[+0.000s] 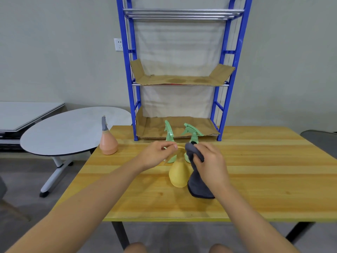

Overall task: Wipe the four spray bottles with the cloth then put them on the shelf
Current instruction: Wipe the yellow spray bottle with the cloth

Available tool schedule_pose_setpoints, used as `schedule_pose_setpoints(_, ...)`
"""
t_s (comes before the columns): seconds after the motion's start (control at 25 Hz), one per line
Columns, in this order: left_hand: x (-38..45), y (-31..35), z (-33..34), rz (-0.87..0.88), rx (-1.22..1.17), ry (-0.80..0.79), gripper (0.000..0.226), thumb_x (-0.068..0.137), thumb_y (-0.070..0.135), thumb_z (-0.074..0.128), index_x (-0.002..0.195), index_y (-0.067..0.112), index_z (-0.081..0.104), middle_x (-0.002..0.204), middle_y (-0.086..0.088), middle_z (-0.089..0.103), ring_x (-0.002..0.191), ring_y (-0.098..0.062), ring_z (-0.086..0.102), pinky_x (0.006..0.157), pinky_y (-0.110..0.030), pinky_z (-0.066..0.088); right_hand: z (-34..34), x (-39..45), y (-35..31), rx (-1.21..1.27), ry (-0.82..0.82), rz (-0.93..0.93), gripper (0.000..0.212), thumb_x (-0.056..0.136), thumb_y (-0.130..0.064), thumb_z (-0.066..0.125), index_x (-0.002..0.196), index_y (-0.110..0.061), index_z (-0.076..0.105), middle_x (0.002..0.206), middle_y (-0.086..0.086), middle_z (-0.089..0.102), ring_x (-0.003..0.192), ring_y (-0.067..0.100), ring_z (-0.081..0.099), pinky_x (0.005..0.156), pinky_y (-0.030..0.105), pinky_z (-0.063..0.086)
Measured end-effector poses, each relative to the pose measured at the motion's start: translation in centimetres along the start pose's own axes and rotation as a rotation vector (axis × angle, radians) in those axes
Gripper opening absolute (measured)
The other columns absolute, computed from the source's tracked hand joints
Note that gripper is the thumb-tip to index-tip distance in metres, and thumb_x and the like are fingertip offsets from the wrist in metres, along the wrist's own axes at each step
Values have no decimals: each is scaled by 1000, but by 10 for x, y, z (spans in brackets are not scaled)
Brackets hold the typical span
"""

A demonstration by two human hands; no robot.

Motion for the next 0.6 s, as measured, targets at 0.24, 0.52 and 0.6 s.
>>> schedule_pose_setpoints(0.24, -5, -9, 8, -23, 108, 116, 25, 87, 40, 74, 104, 24, 67, 85, 10, 68, 76, -8, 64, 65, -24, 50, 6, 41, -43, -205, -134, -284, 20, 88, -10, 63, 106, -17, 68, 112, -3, 59, 102, 21, 48, 81, 36, 52)
schedule_pose_setpoints(0.52, -2, -14, 5, -16, 8, 128, 10, 88, 30, 76, 87, 21, 71, 78, -2, 72, 64, -8, 59, 63, -31, 51, 16, 41, -24, -414, -274, -308, 28, 88, -5, 62, 113, -17, 64, 121, 0, 55, 109, 22, 44, 80, 32, 47)
schedule_pose_setpoints(0.6, -1, -13, 7, -9, 11, 136, 10, 87, 30, 76, 85, 23, 71, 72, 2, 70, 62, -7, 57, 61, -28, 48, 14, 41, -27, -446, -253, -358, 28, 87, -5, 64, 112, -17, 65, 120, 0, 57, 108, 23, 46, 79, 32, 47)
Point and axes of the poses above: each hand's wrist, its own x-axis towards the middle knuckle, its own z-axis out of the palm, y = z × x, the point moved 5 cm from there along x, towards the middle knuckle
